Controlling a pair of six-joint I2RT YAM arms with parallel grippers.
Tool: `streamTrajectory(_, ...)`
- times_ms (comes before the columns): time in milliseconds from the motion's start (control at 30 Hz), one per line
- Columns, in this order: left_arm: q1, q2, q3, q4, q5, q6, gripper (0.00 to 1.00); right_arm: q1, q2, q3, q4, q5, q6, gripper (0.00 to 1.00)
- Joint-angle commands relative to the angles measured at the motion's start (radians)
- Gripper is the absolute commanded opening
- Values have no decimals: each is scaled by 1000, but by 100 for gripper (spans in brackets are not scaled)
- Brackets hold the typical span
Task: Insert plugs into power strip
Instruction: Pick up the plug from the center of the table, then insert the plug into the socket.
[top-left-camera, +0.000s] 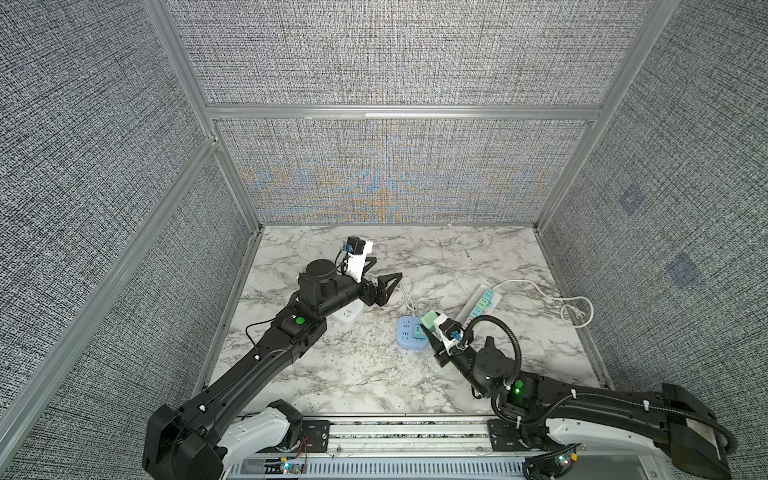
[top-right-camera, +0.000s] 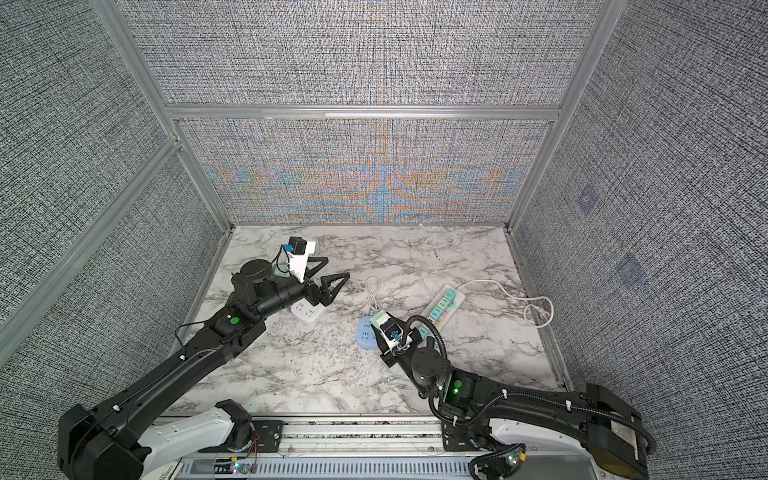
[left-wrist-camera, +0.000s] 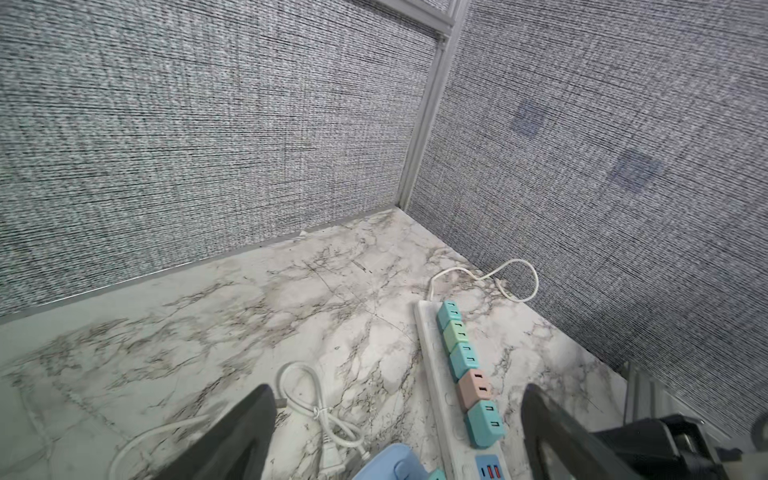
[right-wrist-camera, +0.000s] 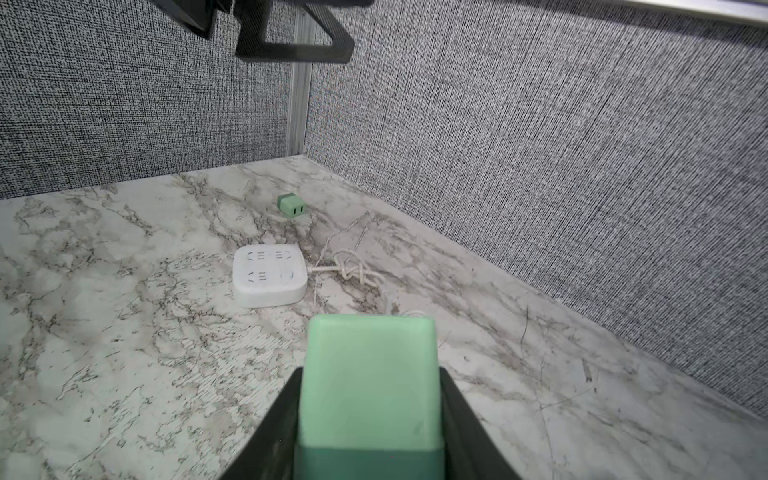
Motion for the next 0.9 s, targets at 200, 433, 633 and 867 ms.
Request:
streamTrajectory(200,-3,12,13,29,151,27,91,-28,94,21,319,-33,-257,21)
streamTrajectory(433,-16,32,27,20,221,44,89,-43,186,32,490,-76,-361,20)
streamTrajectory(633,-31,51,40,3,249,61,89,-46,224,76,486,-112,-370,20)
streamTrajectory(867,-52,77,61,-19,284,85,85,-77,239,129,449,-155,-342,20)
